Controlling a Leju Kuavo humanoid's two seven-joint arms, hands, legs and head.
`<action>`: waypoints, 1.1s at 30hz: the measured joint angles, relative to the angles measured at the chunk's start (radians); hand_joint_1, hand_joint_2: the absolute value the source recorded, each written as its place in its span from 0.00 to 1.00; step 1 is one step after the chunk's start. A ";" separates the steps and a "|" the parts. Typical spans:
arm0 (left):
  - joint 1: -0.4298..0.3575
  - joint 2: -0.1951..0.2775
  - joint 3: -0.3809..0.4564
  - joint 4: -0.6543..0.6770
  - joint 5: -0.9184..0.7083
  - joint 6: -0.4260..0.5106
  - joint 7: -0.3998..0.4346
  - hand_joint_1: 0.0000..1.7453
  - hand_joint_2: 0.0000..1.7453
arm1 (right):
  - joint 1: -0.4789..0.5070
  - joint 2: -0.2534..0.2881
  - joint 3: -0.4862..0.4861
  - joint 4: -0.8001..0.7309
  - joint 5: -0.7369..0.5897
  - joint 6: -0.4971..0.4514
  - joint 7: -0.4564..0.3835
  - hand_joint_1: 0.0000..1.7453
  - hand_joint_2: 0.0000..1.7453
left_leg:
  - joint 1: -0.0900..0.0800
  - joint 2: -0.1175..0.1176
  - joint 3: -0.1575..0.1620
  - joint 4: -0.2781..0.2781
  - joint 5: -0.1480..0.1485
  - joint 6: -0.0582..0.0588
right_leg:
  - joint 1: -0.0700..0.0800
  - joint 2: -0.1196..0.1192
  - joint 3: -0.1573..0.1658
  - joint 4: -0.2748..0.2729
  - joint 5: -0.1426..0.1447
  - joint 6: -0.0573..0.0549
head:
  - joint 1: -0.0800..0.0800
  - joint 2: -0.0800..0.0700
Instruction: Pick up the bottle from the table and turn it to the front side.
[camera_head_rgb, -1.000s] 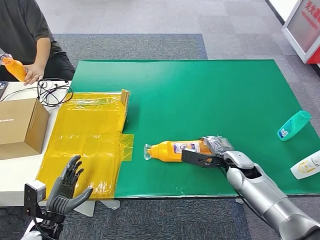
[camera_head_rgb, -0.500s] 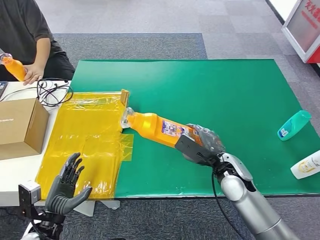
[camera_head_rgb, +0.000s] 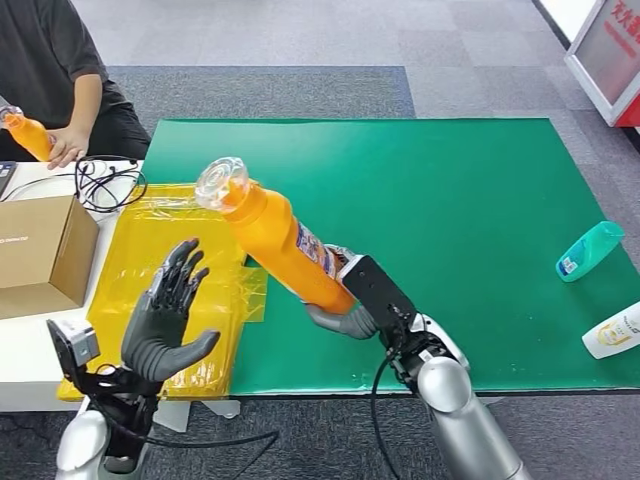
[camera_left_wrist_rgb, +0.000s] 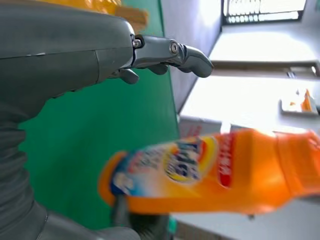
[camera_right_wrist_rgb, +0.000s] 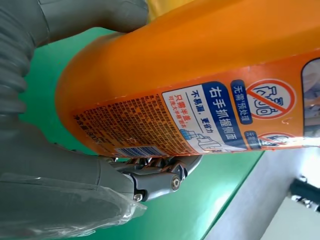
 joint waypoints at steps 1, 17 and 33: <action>-0.014 0.001 -0.024 -0.008 0.031 0.004 0.016 0.00 1.00 | 0.011 0.003 0.006 0.000 -0.008 -0.008 -0.016 1.00 1.00 | 0.000 0.000 0.000 0.000 0.000 0.000 | 0.000 0.000 0.000 0.000 0.000 0.000 | 0.000 0.000; -0.119 0.007 -0.160 -0.018 0.321 0.061 0.154 0.00 1.00 | 0.091 0.013 0.079 0.037 0.012 -0.057 -0.107 1.00 1.00 | 0.000 0.000 0.000 0.000 0.000 0.000 | 0.000 0.000 0.000 0.000 0.000 0.000 | 0.000 0.000; -0.128 0.036 -0.254 0.019 0.243 0.138 0.235 0.95 1.00 | 0.098 0.013 0.099 0.040 0.063 -0.085 -0.141 1.00 1.00 | 0.000 0.000 0.000 0.000 0.000 0.000 | 0.000 0.000 0.000 0.000 0.000 0.000 | 0.000 0.000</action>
